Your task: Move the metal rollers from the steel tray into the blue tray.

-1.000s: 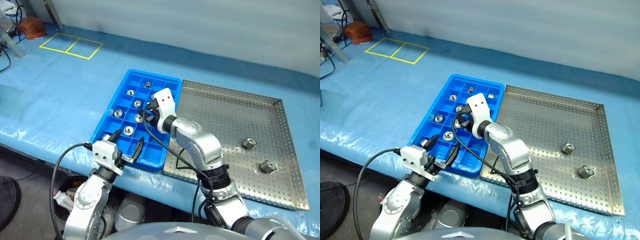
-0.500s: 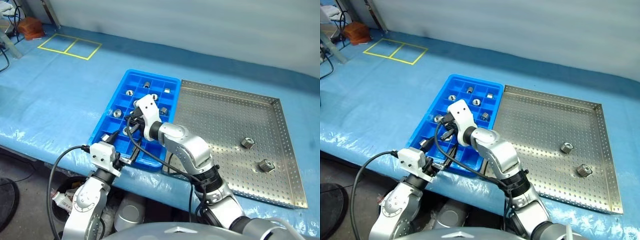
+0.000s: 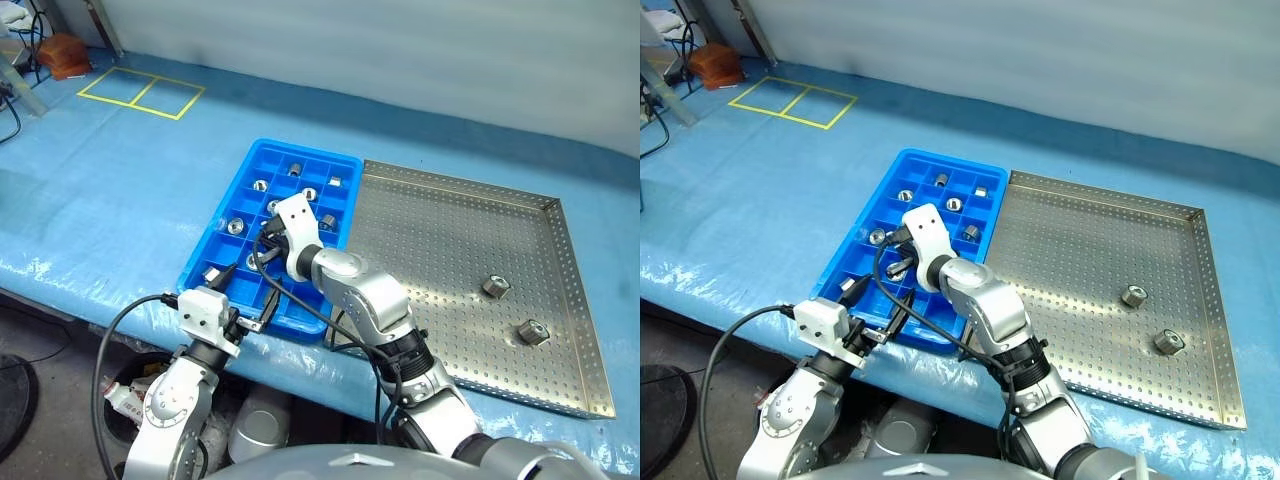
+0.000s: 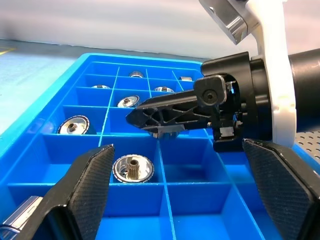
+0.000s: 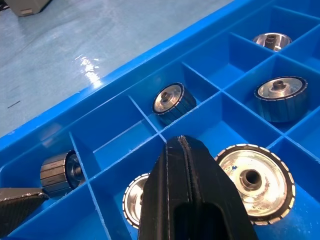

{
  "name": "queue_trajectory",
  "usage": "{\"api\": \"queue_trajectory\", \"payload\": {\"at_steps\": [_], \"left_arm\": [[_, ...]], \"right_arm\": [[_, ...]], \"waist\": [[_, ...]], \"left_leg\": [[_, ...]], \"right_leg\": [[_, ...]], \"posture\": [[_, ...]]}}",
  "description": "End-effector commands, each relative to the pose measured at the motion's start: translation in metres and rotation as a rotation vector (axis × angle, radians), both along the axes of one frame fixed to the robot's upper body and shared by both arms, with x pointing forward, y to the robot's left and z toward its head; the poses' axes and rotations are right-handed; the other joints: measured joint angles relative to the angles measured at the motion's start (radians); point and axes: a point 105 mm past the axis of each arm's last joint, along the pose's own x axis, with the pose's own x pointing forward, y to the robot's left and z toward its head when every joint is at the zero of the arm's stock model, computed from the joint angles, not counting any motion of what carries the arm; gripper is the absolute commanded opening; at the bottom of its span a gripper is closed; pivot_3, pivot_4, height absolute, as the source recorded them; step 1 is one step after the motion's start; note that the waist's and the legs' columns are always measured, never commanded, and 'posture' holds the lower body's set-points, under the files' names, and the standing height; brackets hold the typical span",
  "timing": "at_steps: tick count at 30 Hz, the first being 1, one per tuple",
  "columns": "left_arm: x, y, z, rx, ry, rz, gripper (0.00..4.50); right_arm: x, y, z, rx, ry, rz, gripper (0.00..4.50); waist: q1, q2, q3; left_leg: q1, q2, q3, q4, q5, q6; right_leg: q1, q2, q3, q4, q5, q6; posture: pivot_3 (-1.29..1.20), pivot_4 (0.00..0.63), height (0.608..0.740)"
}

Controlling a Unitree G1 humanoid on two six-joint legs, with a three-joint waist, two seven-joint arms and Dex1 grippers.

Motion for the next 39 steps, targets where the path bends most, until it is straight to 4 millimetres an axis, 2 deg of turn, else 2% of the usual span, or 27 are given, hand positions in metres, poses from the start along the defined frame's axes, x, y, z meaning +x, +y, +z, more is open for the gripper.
{"api": "queue_trajectory", "payload": {"at_steps": [1, 6, 8, 10, 12, 16, 19, 22, 27, 32, 39], "left_arm": [[-0.001, -0.002, 0.006, -0.001, -0.034, -0.017, 4.50], [0.000, -0.002, 0.005, 0.002, -0.035, -0.024, 4.50], [0.000, -0.002, 0.005, 0.006, -0.038, -0.031, 4.50], [0.000, -0.003, 0.005, 0.015, -0.041, -0.050, 4.50], [0.000, -0.005, 0.005, 0.030, -0.046, -0.075, 4.50], [-0.002, -0.011, 0.004, 0.044, -0.042, -0.135, 4.50], [-0.001, -0.019, 0.004, 0.046, -0.045, -0.195, 4.50], [0.001, -0.028, 0.005, 0.050, -0.060, -0.241, 4.50], [0.007, -0.041, 0.008, 0.055, -0.071, -0.316, 4.50], [0.008, -0.053, 0.010, 0.067, -0.076, -0.400, 4.50], [0.001, -0.058, 0.023, 0.047, -0.082, -0.487, 4.50]], "right_arm": [[0.000, -0.003, 0.012, 0.029, -0.037, -0.007, 0.02], [-0.001, -0.009, 0.018, 0.026, -0.055, -0.007, 0.02], [-0.003, -0.013, 0.029, 0.047, -0.087, -0.002, 0.02], [-0.004, -0.025, 0.048, 0.071, -0.165, -0.018, 0.02], [-0.001, -0.045, 0.058, 0.079, -0.208, -0.081, 0.02], [0.009, -0.096, 0.061, 0.038, -0.233, -0.264, 0.02], [0.014, -0.135, 0.057, 0.007, -0.225, -0.413, 0.02], [0.016, -0.164, 0.049, -0.042, -0.214, -0.542, 0.02], [0.011, -0.198, 0.031, -0.129, -0.186, -0.717, 0.02], [0.003, -0.212, 0.018, -0.134, -0.141, -0.815, 0.02], [-0.013, -0.205, 0.018, -0.071, -0.105, -0.771, 0.02]], "waist": [[-0.002, 0.000, 0.000], [-0.004, 0.000, 0.000], [-0.004, 0.000, 0.000], [-0.003, 0.001, 0.000], [-0.002, 0.001, 0.000], [-0.004, 0.001, -0.001], [-0.011, 0.002, -0.001], [-0.027, 0.005, -0.002], [-0.051, 0.012, -0.005], [-0.116, 0.012, -0.005], [-0.220, 0.013, -0.005]], "left_leg": [[0.000, 0.000, 0.000, 0.000, 0.000, 0.000], [0.000, 0.000, -0.001, 0.000, 0.000, 0.000], [0.000, 0.000, -0.001, 0.000, 0.000, 0.000], [0.000, 0.000, -0.001, 0.000, 0.000, 0.000], [0.000, 0.000, -0.002, 0.001, 0.000, 0.000], [0.001, -0.001, -0.003, 0.002, 0.000, 0.000], [0.001, -0.001, -0.002, 0.003, 0.000, 0.000], [0.001, -0.001, -0.003, 0.003, 0.000, 0.000], [0.001, -0.001, -0.004, 0.004, 0.000, 0.000], [0.002, -0.003, -0.004, 0.005, 0.002, 0.002], [0.003, -0.002, -0.007, 0.002, 0.002, 0.002]], "right_leg": [[0.000, 0.000, 0.000, 0.000, 0.000, 0.000], [0.000, 0.000, 0.000, 0.000, 0.000, 0.000], [0.001, 0.000, 0.000, 0.000, 0.000, -0.001], [0.001, 0.000, -0.001, 0.000, 0.000, -0.001], [0.002, 0.000, -0.001, -0.001, 0.000, -0.001], [0.004, -0.001, -0.002, -0.001, -0.001, -0.001], [0.004, -0.001, -0.002, -0.001, -0.003, -0.005], [0.004, -0.001, -0.002, -0.001, -0.003, -0.005], [0.005, -0.001, -0.002, 0.000, -0.003, -0.005], [0.007, -0.002, -0.001, 0.000, -0.002, -0.004], [0.006, -0.001, -0.001, 0.001, 0.001, -0.003]], "posture": [[0.46, 0.150, 0.740], [0.45, 0.150, 0.740], [0.45, 0.150, 0.740], [0.44, 0.150, 0.740], [0.44, 0.150, 0.740], [0.40, 0.150, 0.740], [0.35, 0.150, 0.740], [0.33, 0.150, 0.740], [0.27, 0.150, 0.740], [0.24, 0.150, 0.740], [0.23, 0.150, 0.740]]}}
